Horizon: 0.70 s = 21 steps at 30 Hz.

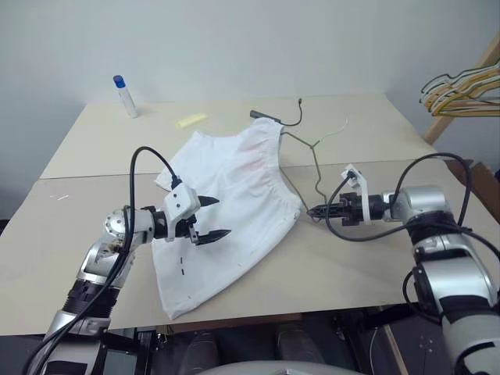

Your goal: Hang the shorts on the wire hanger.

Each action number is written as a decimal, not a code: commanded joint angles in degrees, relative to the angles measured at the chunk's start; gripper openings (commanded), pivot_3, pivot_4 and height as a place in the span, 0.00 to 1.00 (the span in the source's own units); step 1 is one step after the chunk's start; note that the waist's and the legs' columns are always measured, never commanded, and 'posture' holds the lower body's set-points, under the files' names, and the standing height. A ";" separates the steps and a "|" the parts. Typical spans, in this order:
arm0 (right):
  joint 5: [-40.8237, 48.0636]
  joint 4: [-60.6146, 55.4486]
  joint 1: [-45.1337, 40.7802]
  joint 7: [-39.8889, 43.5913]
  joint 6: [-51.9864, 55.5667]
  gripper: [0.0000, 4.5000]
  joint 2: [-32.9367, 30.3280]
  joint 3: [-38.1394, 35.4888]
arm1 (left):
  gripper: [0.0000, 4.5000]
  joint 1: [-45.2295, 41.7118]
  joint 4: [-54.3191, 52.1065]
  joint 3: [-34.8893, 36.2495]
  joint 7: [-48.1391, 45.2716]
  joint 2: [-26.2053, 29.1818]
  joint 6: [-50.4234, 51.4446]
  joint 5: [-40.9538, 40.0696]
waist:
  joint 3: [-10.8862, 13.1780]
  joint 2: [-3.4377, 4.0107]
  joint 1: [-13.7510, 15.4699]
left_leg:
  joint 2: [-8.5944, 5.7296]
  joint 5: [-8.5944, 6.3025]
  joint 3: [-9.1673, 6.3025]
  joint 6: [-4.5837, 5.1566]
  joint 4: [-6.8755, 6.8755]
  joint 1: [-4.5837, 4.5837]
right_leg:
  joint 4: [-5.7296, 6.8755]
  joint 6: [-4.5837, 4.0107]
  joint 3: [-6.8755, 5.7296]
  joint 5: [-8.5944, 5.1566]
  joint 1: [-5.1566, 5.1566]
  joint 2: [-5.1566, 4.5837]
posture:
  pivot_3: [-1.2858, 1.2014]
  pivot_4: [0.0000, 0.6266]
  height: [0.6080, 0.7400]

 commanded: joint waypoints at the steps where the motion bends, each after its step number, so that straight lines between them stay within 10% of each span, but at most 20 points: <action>1: 0.81 -11.63 3.50 -0.72 -8.92 0.00 -1.36 -3.53 | 0.99 0.37 -2.63 1.75 -2.05 1.15 -1.42 -2.18 | 0.00 0.00 -0.07 | 0.00 0.00 0.02 0.00 0.00 -0.02 | -0.01 0.00 0.02 0.00 -0.02 -0.01 | 0.49 0.00 1.00; 15: -4.46 -44.41 17.56 -3.26 -25.54 0.00 -7.94 -1.34 | 0.99 -16.97 0.33 22.51 -6.90 7.19 3.45 -24.07 | 0.01 -0.01 -0.06 | 0.03 0.00 0.03 0.00 0.02 -0.02 | -0.03 0.03 -0.01 -0.02 -0.02 0.02 | 0.49 0.00 1.00; 21: -9.42 -48.59 15.68 -6.85 -23.66 0.00 -8.10 3.48 | 0.99 -24.46 8.16 20.69 -16.03 14.62 -0.19 -20.41 | 0.01 0.00 -0.28 | 0.04 0.00 0.05 0.00 0.02 0.08 | 0.01 0.02 0.01 -0.02 0.00 0.08 | 0.49 0.00 1.00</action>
